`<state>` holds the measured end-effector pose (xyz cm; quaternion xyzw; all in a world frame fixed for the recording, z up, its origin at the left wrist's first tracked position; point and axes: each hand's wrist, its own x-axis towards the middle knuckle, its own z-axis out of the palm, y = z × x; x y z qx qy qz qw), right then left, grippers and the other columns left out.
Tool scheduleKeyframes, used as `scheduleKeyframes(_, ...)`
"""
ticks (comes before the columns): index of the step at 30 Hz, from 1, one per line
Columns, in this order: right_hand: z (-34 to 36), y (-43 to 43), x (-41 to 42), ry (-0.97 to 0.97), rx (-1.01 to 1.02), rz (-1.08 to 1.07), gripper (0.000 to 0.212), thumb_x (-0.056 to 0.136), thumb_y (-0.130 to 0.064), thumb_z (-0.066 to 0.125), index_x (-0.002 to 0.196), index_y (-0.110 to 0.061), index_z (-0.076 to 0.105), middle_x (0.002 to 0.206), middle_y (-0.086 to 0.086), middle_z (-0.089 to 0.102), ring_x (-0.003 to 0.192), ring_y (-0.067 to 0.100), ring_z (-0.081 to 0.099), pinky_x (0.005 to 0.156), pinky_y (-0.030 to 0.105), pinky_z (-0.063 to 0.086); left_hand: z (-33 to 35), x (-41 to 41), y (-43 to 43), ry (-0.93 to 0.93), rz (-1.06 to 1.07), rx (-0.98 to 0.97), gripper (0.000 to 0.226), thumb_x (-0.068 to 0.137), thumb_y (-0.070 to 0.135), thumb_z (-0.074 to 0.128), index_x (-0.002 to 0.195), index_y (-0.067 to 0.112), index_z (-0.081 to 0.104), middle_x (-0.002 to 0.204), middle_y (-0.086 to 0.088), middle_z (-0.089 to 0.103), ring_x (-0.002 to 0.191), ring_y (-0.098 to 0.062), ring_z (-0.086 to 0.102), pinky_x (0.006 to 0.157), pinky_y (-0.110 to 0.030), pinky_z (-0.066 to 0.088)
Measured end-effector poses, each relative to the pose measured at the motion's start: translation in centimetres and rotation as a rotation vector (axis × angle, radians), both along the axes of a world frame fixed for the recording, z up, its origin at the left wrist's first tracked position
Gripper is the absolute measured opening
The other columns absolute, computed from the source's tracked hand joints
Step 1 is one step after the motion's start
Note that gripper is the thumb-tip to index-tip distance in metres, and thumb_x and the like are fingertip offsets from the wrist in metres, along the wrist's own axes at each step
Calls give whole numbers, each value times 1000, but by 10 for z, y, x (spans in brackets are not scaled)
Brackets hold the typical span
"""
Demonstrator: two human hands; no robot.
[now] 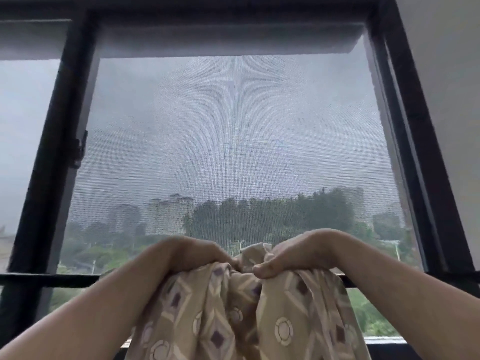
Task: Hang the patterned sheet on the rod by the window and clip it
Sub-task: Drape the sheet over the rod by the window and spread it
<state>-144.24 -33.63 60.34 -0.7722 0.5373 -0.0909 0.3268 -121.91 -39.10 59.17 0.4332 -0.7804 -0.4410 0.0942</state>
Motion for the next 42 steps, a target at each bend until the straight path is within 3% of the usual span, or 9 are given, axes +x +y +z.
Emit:
scheduleKeyframes(6,-7,5,-10,60,156,-29,68,52,-69,82,99,-20,74,109,6,69,102,23,62,109,43,42,5,-8,23,-246,199,-182,37,84,37,55,99,8,72,94,-7,71,91,-24,67,85,-29,54)
scheduleKeyframes(10,-9,10,-10,-14,152,-58,55,77,-65,67,105,-17,70,107,7,69,92,16,67,104,37,47,0,-10,53,-460,391,-1333,46,77,67,60,66,23,55,65,12,51,69,-12,55,65,-27,42)
scheduleKeyframes(12,-9,11,-11,-51,123,-83,43,89,-59,58,97,-18,70,94,3,70,80,12,67,88,30,53,-7,-5,71,-274,264,-1503,51,83,66,51,60,20,52,56,10,49,60,-5,52,62,-27,38)
scheduleKeyframes(17,-8,31,-8,-61,75,20,11,106,-26,34,111,-23,44,86,-9,54,65,-1,57,62,14,49,-11,25,108,-195,28,-1170,60,68,83,43,99,37,66,87,14,71,79,0,66,76,-28,53)
scheduleKeyframes(20,-8,23,-11,-61,58,-36,24,106,-17,32,118,-27,51,109,-12,55,84,0,61,81,18,52,-12,17,121,-422,-30,-1123,65,59,82,47,118,55,51,111,27,62,102,5,58,91,-28,48)
scheduleKeyframes(29,-6,19,-19,30,-277,-199,34,102,-6,40,134,-7,52,121,1,56,126,24,51,96,30,45,-22,10,87,-213,47,-946,53,58,86,52,86,42,65,83,22,64,85,-2,60,85,-34,49)
scheduleKeyframes(32,6,16,-47,313,-496,-348,33,99,-11,46,130,-5,57,109,5,62,108,24,60,91,33,48,-18,15,71,-89,33,-749,68,51,90,60,74,26,64,71,11,60,70,-9,55,70,-31,43)
scheduleKeyframes(37,6,2,-99,831,-350,-706,50,98,-41,45,146,-25,42,154,-2,38,140,30,37,112,50,32,-15,22,65,28,-21,-559,54,64,64,73,75,12,64,73,0,58,70,-15,54,68,-32,42)
scheduleKeyframes(42,-5,15,-91,725,-289,-522,36,103,-24,42,132,-7,56,132,4,63,108,21,55,99,34,43,-12,19,62,-134,-12,-569,33,54,42,87,75,24,70,76,8,68,76,-9,63,69,-26,48)
